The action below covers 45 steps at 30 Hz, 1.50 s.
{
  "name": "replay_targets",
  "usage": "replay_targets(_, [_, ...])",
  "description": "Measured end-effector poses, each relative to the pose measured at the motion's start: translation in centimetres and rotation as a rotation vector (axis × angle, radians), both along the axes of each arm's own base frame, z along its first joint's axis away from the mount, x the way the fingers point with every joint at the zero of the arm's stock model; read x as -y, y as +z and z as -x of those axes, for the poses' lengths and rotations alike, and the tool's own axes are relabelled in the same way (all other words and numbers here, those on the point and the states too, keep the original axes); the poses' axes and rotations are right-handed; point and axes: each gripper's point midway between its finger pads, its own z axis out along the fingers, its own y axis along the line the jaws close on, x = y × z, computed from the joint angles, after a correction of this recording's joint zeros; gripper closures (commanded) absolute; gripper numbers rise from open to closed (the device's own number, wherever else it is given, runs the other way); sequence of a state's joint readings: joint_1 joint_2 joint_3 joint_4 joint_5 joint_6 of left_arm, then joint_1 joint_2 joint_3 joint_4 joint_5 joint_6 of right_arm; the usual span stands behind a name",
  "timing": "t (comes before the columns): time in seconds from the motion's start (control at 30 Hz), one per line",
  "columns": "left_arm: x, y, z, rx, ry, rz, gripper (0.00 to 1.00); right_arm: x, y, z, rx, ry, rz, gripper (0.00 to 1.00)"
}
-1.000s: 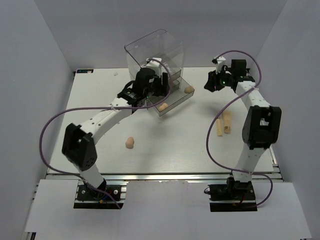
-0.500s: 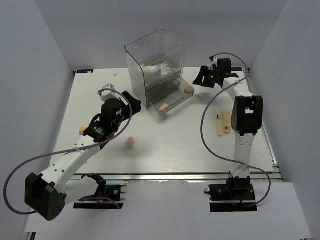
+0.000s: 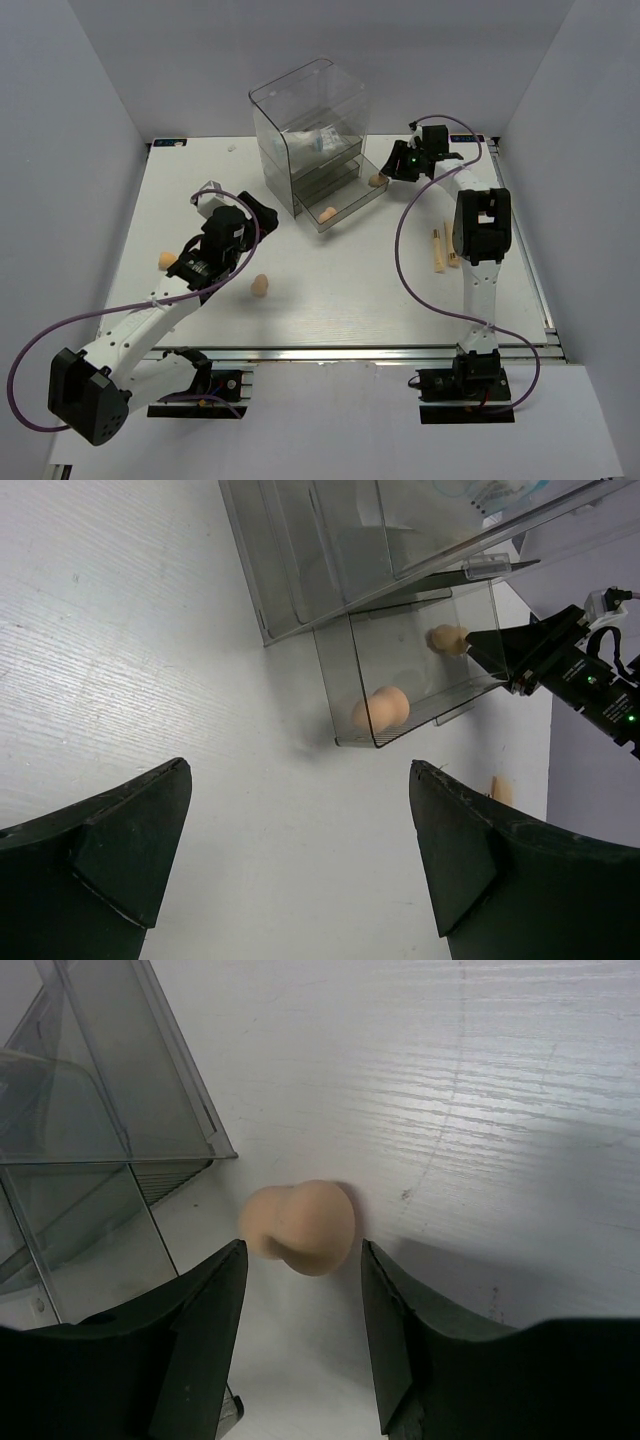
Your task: Organize the makeup
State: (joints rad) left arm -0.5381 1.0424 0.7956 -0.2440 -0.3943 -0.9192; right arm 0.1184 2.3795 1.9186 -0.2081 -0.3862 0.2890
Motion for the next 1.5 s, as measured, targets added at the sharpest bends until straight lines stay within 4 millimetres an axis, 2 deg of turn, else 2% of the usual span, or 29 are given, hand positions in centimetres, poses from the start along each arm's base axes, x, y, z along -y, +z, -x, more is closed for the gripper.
replay_targets(0.13, [-0.1, -0.4, 0.2, -0.017, 0.005, -0.004, 0.02, -0.8, 0.1, 0.0, 0.01, 0.009, 0.005, 0.46])
replay_targets(0.3, [-0.4, -0.7, 0.5, -0.032, 0.017, -0.004, 0.02, -0.9, 0.0, -0.3, 0.03, 0.01, 0.019, 0.52])
replay_targets(0.6, [-0.8, -0.7, 1.0, -0.043, 0.03, 0.006, 0.02, -0.7, -2.1, -0.4, 0.006, 0.002, 0.038, 0.55])
replay_targets(0.7, [-0.8, -0.8, 1.1, -0.051, 0.032, 0.006, 0.02, -0.8, -2.1, -0.5, 0.016, 0.006, 0.04, 0.65])
replay_targets(0.8, [-0.9, -1.0, 1.3, -0.058, 0.035, 0.007, 0.02, -0.9, -1.9, -0.7, 0.032, 0.016, 0.048, 0.82])
replay_targets(0.9, [-1.0, -1.1, 1.4, -0.067, 0.04, 0.011, 0.02, -0.9, -1.9, -0.7, 0.039, 0.019, 0.054, 0.88])
replay_targets(1.1, [-1.7, -2.4, 1.9, -0.117, 0.072, -0.012, 0.02, 0.1, -1.4, -1.0, 0.042, -0.013, 0.057, 0.93])
replay_targets(1.17, [-1.9, -3.3, 2.0, -0.146, 0.086, -0.028, 0.02, 1.2, -0.6, -1.0, 0.051, -0.04, 0.064, 0.94])
replay_targets(1.27, [-2.3, -4.8, 2.2, -0.194, 0.105, -0.059, 0.02, 3.5, 2.4, -0.7, 0.101, -0.089, 0.067, 0.94])
replay_targets(1.4, [-2.7, -5.9, 2.4, -0.233, 0.119, -0.09, 0.02, 5.9, 8.9, -0.2, 0.244, -0.122, 0.06, 0.94])
replay_targets(1.5, [-3.1, -6.6, 2.5, -0.256, 0.13, -0.112, 0.02, 5.8, 13.7, 2.0, 0.383, -0.045, 0.05, 0.93])
